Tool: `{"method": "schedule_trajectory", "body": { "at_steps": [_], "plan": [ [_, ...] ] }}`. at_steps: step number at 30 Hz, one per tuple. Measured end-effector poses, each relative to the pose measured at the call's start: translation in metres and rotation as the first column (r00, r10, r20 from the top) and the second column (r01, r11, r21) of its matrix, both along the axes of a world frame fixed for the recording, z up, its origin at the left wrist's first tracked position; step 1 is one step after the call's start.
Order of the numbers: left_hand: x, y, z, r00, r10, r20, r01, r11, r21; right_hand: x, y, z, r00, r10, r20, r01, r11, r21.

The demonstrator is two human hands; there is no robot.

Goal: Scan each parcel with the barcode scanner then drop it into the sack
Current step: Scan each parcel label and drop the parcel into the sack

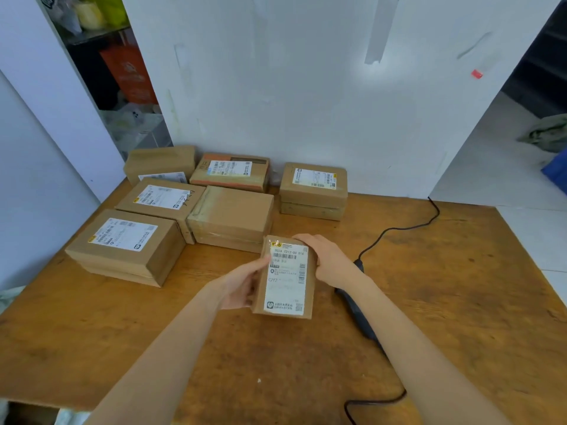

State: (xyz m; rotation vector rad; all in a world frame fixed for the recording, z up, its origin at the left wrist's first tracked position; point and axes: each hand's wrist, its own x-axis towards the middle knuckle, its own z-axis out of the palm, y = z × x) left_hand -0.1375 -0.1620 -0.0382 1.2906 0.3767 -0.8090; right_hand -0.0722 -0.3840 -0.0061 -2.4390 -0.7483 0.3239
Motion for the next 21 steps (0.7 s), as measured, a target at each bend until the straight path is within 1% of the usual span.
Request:
{"method": "schedule_trajectory", "body": {
  "at_steps": [3, 5, 6, 8, 10, 12, 14, 16, 18, 21],
  "plan": [
    [-0.005, -0.005, -0.008, 1.000, 0.013, -0.001, -0.013, 1.000, 0.013, 0.002, 0.003, -0.008, 0.999, -0.025, -0.029, 0.027, 0.998, 0.060],
    [-0.008, -0.007, -0.014, 0.998, 0.054, 0.014, -0.055, 0.997, 0.049, 0.000, 0.004, -0.012, 0.994, -0.083, -0.073, 0.092, 0.987, 0.131],
    [-0.008, -0.009, -0.016, 0.995, 0.095, 0.022, -0.096, 0.993, 0.068, -0.002, 0.005, -0.015, 0.986, -0.137, -0.091, 0.151, 0.975, 0.166],
    [-0.007, -0.013, -0.019, 0.982, 0.184, 0.033, -0.187, 0.979, 0.083, -0.009, 0.004, -0.023, 0.945, -0.315, -0.091, 0.327, 0.924, 0.198],
    [-0.005, -0.016, -0.019, 0.966, 0.254, 0.038, -0.256, 0.964, 0.069, -0.020, -0.003, -0.035, 0.857, -0.511, -0.059, 0.514, 0.848, 0.128],
    [-0.003, -0.018, -0.018, 0.955, 0.292, 0.044, -0.293, 0.956, 0.029, -0.036, -0.014, -0.050, 0.782, -0.623, -0.011, 0.623, 0.782, -0.031],
    [-0.002, -0.022, -0.018, 0.954, 0.295, 0.051, -0.296, 0.955, 0.010, -0.053, -0.020, -0.062, 0.746, -0.660, 0.085, 0.665, 0.732, -0.151],
    [-0.002, -0.026, -0.018, 0.960, 0.275, 0.058, -0.277, 0.961, 0.027, -0.066, -0.023, -0.070, 0.681, -0.718, 0.145, 0.732, 0.660, -0.167],
    [-0.002, -0.029, -0.020, 0.963, 0.261, 0.063, -0.264, 0.964, 0.037, -0.074, -0.027, -0.076, 0.610, -0.778, 0.150, 0.791, 0.584, -0.184],
    [-0.005, -0.032, -0.021, 0.965, 0.256, 0.063, -0.259, 0.965, 0.047, -0.081, -0.037, -0.085, 0.538, -0.833, 0.130, 0.830, 0.495, -0.257]
  ]
}}
